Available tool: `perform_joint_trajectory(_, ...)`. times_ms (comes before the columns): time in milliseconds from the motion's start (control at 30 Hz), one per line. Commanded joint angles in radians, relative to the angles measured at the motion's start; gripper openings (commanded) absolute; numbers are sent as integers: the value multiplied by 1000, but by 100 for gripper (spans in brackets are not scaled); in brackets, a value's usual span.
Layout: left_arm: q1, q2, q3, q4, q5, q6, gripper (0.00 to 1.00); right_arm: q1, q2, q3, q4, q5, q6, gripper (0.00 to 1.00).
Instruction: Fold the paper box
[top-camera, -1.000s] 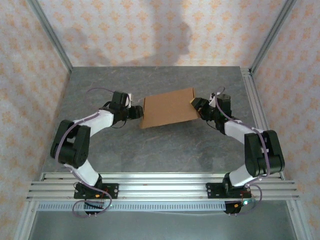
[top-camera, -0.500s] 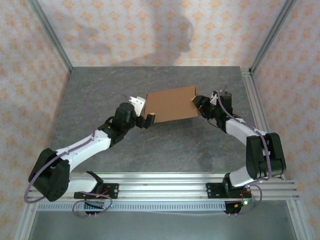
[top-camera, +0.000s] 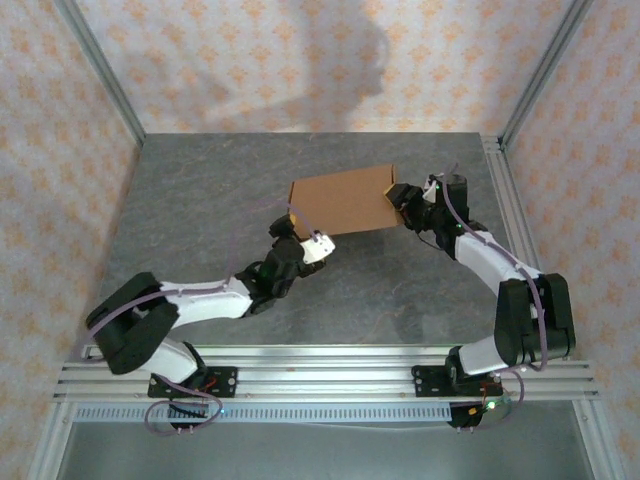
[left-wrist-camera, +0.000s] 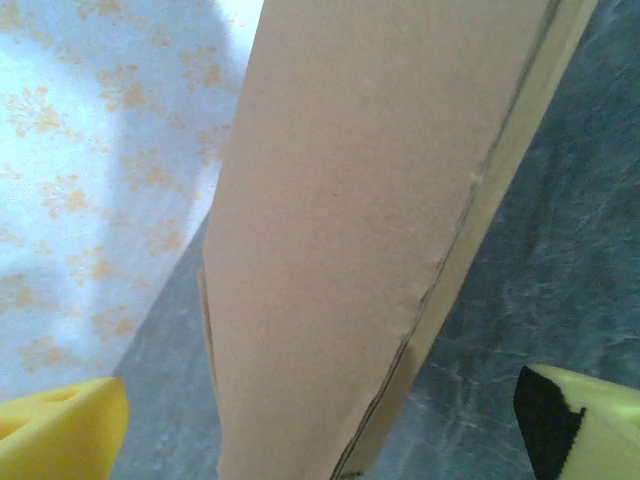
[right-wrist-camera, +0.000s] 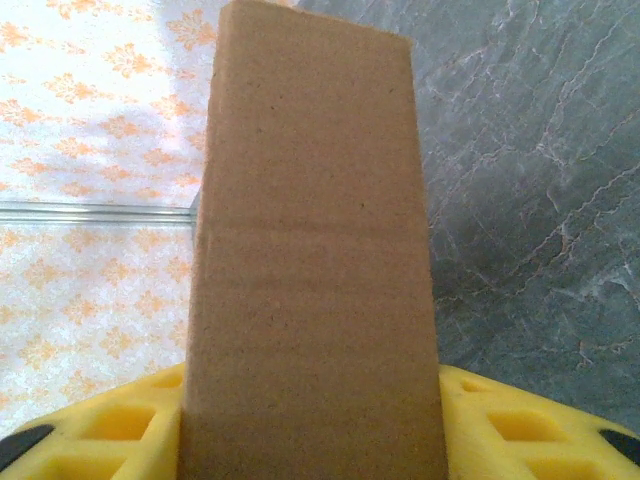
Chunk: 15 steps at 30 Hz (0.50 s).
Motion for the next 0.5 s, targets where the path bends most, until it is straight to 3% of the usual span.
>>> perform_joint_trajectory(0, 0, 35, 2, 171, -121, 121, 100, -2, -40, 46, -41, -35, 17, 51)
perform_joint_trajectory(467, 32, 155, 50, 184, -130, 91, 89, -5, -17, 54, -47, -131, 66, 53)
